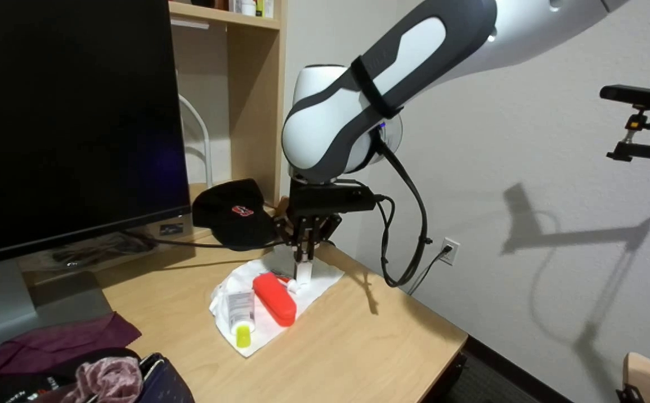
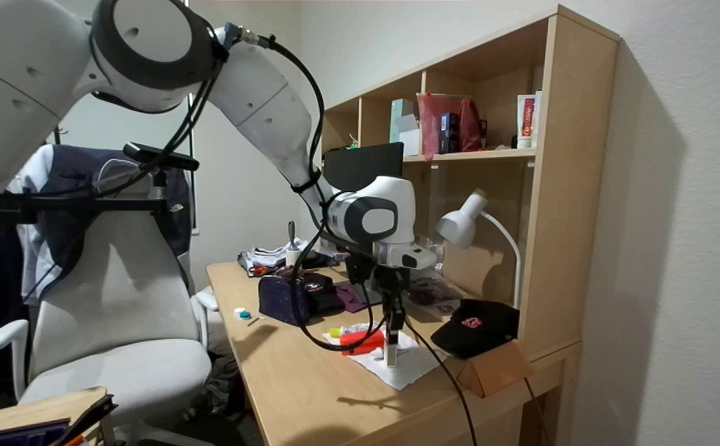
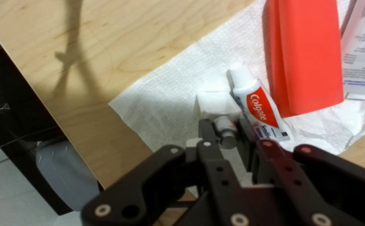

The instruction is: Pick up the small white bottle and move it to the right

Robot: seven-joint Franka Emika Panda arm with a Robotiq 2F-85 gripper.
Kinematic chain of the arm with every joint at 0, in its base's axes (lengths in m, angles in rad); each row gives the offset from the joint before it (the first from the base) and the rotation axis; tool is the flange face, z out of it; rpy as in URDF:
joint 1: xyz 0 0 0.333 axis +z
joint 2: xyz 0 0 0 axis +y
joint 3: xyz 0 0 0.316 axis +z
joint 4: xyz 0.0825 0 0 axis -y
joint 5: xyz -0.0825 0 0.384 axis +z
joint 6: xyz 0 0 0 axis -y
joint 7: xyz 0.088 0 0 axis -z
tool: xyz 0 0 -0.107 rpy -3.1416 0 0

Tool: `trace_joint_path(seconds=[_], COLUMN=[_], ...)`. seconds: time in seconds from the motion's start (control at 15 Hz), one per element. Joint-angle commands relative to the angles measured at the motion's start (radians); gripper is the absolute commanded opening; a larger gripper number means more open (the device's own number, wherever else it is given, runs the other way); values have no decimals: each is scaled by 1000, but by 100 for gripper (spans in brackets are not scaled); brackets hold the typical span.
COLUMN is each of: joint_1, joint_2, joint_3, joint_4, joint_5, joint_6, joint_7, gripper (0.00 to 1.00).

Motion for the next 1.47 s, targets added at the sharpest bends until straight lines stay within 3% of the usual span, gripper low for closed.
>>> trace_joint_path(seconds=[0.0,0.4,0.8,1.4], joint_1=[-31,-103,-166,-202], joint_2=[-54,-126,-116,-110], joint_3=[2,-6,-13,11], joint_4=[-57,-155,-196,-226], joint_5=[-40,-52,-61,-59], joint_6=[-11,88,209,251], joint_7=[-46,-166,-267,-371], gripper=[6,6,6,6])
